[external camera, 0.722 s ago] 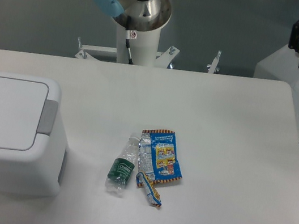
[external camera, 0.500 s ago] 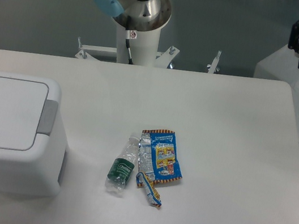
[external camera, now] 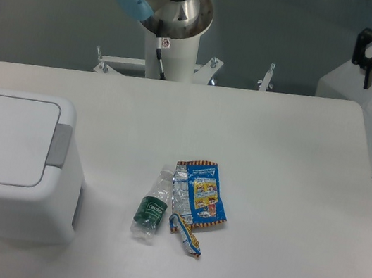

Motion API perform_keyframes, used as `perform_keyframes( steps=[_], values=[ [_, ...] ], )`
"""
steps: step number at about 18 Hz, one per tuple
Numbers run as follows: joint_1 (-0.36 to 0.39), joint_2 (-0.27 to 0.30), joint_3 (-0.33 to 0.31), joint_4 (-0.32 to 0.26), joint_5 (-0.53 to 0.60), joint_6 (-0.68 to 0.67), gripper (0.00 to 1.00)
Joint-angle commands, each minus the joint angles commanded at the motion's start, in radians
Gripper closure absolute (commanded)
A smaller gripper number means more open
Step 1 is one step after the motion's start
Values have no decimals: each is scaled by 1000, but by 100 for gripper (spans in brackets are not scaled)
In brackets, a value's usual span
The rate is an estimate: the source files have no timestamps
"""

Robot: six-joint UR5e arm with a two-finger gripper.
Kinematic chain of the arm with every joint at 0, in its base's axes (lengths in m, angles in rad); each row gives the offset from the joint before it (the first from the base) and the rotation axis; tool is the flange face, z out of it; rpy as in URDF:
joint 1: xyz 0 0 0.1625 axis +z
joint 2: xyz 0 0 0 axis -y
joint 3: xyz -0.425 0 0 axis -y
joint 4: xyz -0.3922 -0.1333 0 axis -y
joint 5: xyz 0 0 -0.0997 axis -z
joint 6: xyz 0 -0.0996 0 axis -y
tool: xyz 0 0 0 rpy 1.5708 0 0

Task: Open the trash can
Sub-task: 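Move the open gripper from its rest position toward the table, then swing the open gripper over to the white trash bin's lid edge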

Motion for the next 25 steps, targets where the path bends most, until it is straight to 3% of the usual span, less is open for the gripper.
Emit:
perform_keyframes(
  steps=[4, 11, 16, 21, 25],
  values=[
    [-80, -9, 9, 3, -3, -207, 0],
    [-250, -15, 3, 14, -54, -684, 0],
    [-357, -35, 17, 14, -54, -864, 0],
    [-413, -37, 26, 77, -93, -1068, 0],
    [-472, -35, 23, 81, -140, -1152, 0]
  ],
)
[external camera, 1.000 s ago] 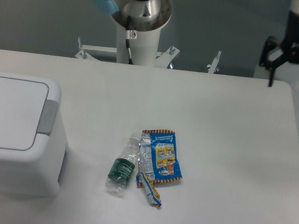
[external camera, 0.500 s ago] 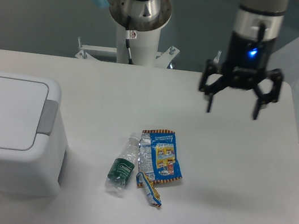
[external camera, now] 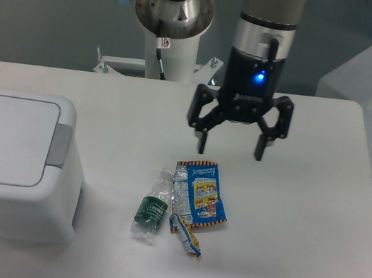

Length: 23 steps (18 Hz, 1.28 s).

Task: Open the trash can
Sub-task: 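Swing the open gripper over to the white trash bin's lid edge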

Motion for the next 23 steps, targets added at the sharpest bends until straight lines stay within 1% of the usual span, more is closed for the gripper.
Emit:
perform_keyframes(
  steps=[2, 4, 7, 9, 13, 17, 23],
  values=[
    [-26, 0, -3, 0, 0, -18, 0],
    [-51, 2, -3, 2, 0, -70, 0],
    [-94, 2, -12, 32, 0, -106, 0],
    [-117, -2, -14, 32, 0, -115, 0],
    [-146, -5, -35, 37, 0, -120, 0],
    [-169, -18, -49, 77, 2, -120, 0],
    [-195, -18, -75, 77, 3, -120, 0]
  ],
)
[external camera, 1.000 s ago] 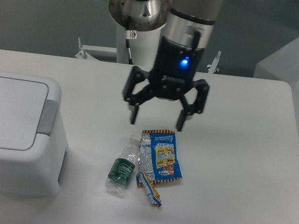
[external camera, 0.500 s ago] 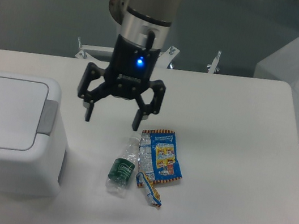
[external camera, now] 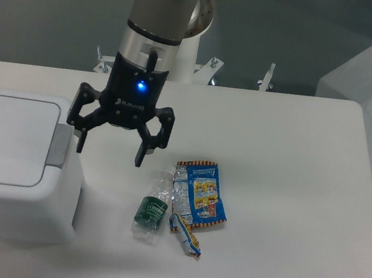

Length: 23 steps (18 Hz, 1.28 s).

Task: Open the trash can
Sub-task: 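Swing the open gripper over to the white trash bin's lid edge, then push the gripper against the bin lid to flip it open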

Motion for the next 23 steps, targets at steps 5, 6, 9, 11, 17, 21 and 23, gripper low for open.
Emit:
perform_keyframes(
  steps=[5, 6, 9, 11, 17, 21, 23],
  values=[
    [-12, 0, -12, 2, 0, -2, 0],
    [-12, 0, -15, 2, 0, -2, 0],
    [-18, 0, -18, 2, 0, 0, 0],
    [-18, 0, -18, 2, 0, 0, 0],
    [-20, -8, -21, 11, 0, 0, 0],
    [-23, -8, -29, 18, 0, 2, 0],
    [-26, -8, -34, 31, 0, 2, 0]
  ],
)
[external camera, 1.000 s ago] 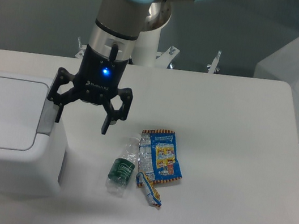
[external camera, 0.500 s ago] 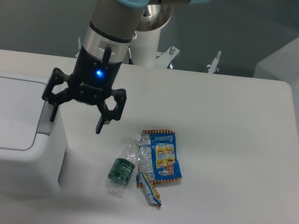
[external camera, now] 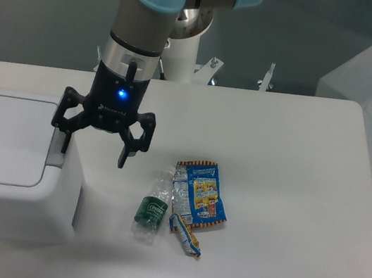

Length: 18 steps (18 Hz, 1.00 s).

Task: Open the trash can
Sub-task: 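Push the gripper against the bin lid to flip it open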

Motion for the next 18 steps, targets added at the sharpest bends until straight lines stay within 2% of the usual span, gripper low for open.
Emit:
perform_keyframes(
  steps=[14, 16, 18],
  values=[
    [0, 3, -14, 2, 2, 2, 0],
    [2, 6, 9, 0, 2, 8, 0],
    [9, 2, 73, 2, 3, 11, 0]
  ],
)
